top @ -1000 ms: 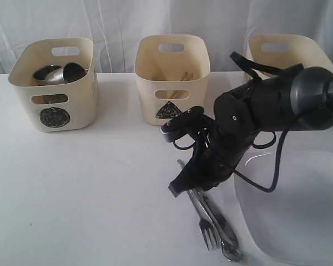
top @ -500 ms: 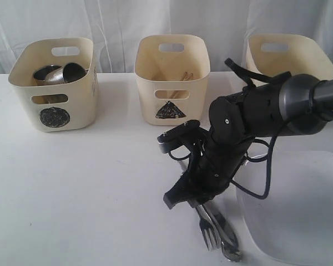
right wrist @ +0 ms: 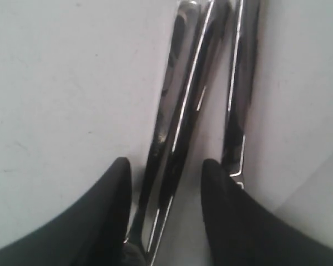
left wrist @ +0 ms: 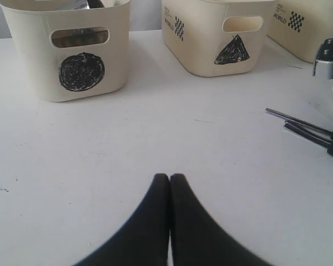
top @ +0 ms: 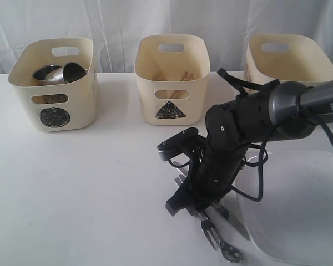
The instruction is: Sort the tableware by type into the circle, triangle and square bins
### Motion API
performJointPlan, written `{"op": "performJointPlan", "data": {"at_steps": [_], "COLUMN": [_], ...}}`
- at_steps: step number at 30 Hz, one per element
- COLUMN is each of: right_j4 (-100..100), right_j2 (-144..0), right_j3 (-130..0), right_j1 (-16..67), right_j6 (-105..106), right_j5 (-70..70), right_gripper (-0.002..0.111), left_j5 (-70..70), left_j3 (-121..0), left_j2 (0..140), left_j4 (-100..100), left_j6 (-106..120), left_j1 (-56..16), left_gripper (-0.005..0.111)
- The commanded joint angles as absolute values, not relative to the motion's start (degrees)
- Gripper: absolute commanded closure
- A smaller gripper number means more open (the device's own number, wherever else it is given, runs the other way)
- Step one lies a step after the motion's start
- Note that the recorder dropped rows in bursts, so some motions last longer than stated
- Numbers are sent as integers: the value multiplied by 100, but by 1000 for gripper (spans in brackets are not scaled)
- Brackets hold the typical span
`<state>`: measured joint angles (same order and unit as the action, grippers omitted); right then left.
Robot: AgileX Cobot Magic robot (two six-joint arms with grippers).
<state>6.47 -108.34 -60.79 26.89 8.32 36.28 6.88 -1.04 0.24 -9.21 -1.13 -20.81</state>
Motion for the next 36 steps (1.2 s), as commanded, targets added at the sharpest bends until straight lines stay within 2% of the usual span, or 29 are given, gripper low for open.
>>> {"op": "performJointPlan", "data": {"at_steps": [1,4,7,8,21,29,36], "right_j4": [862,951,1099,1119,1956,2612,2807], "right_j2": [-11080,-11148,-11148,-11138,-10426,-9336,-8929], "right_j3": [-6020,-5936,-5919,-5919,-5919,-5583,-5561], "right_j1": [2710,2761,2761,2761,2711,2269,1822], "right_j6": [908,924,924,924,1042,1053,1069], "right_j5": [3661,3612,3556,3542,3132,2286,1655], "right_gripper": [78,90,106,108,108,108,108], "left_j5": [704,704,704,704,704,704,704], "left_j3": [-63,-63,-63,-63,-63,-63,-63], "left_j2": [0,0,0,0,0,0,0], "left_j4": [-927,-927,-927,-927,-927,-927,-927], "left_j6": [-128,-128,-128,-128,-128,-128,-128], "left_j1": [-2079,-2079,-2079,-2079,-2079,-2079,-2079], "left_gripper": [107,107,107,107,107,107,107]}}
